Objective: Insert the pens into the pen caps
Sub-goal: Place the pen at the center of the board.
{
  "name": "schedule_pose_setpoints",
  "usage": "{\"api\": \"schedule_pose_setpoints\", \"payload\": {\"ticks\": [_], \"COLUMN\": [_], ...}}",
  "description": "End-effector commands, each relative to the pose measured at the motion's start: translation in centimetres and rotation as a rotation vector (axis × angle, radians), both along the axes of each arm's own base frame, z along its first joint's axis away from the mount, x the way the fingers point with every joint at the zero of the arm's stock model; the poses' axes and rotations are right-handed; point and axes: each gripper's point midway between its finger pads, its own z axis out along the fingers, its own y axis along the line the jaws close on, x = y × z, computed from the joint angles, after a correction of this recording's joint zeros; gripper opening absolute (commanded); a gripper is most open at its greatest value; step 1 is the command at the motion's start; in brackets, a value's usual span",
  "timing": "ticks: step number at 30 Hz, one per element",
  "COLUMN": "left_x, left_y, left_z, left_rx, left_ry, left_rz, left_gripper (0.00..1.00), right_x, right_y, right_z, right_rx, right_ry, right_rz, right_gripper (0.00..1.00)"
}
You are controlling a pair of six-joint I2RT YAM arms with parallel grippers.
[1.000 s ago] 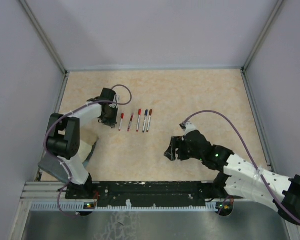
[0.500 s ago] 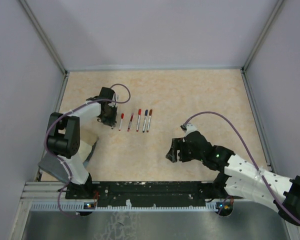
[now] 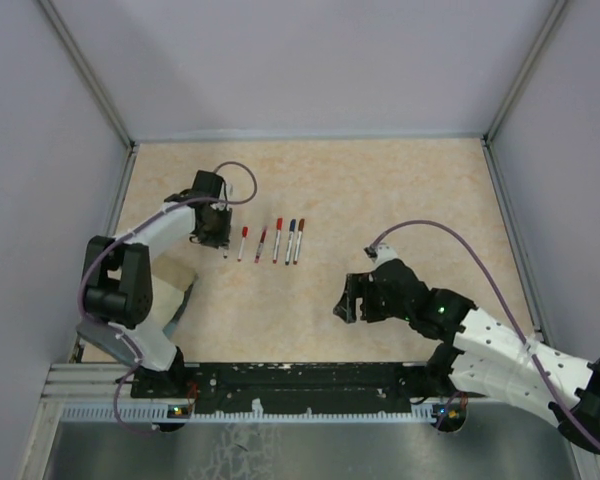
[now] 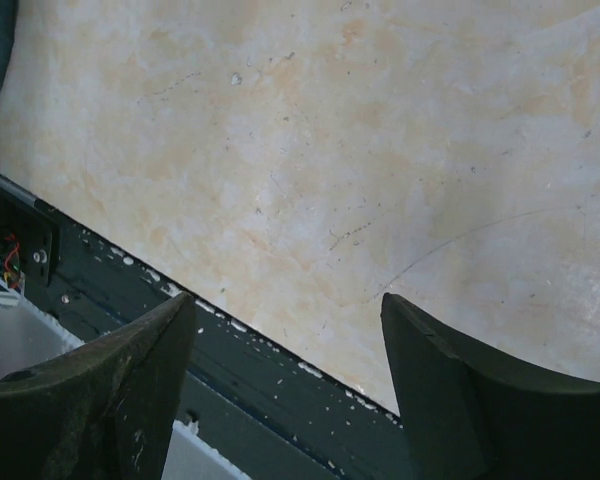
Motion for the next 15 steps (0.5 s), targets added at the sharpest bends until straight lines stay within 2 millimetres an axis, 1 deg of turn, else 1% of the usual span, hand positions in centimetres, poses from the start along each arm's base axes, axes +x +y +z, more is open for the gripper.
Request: {"api": "schedule_pose_setpoints", "payload": {"ticks": [1,3,4,7,11,12,13,14,15], "left_x": [0.2,-0.1,-0.3,-1.3,-3.2,-4.0,-4.5,-5.3,-6.0], "left_y": [0.7,0.7,0.3,-1.0,-2.8,-3.1,-3.4,-3.6,-3.7], "left_z": [4.8,6.3,7.1,10.3,14.7,16.5,17.0,18.6,19.6], "left_rx": [-0.004,-0.025,-0.051,-0.148,-0.277,-0.308,-0.336,-0.367,-0.391], "left_ry": [-0.125,-0.17,-0.198,-0.317,-0.488,-0.55,-0.575,-0.638,-0.673], "left_rz": [0.013,0.015,-0.004,-0.072,-0.17,-0.189,-0.199,-0.215,-0.225], "left_gripper": [0.35,0.36,0.36,0.38,0.44,0.46,0.47,0.48,0.49], "right_x": [0.7,0.8,1.1,1.5,2.1,2.2,2.3,2.4,2.5], "right_y": [0.3,0.0,-0.1,-0.2,-0.7,-0.8,-1.0,-1.2,-1.5], "right_z": [2.9,3.1,3.6,4.3,5.5,6.0,6.5,7.1,7.6], "right_rx": [0.023,-0.006,-0.014,-0.042,-0.052,-0.049,-0.042,-0.032,-0.024], "right_ry": [-0.04,-0.035,-0.04,-0.05,-0.092,-0.111,-0.133,-0.154,-0.173], "right_rz": [-0.011,-0.02,-0.03,-0.035,-0.049,-0.05,-0.05,-0.057,-0.065], "right_gripper": [0.76,0.76,0.77,0.77,0.78,0.78,0.78,0.78,0.79]}}
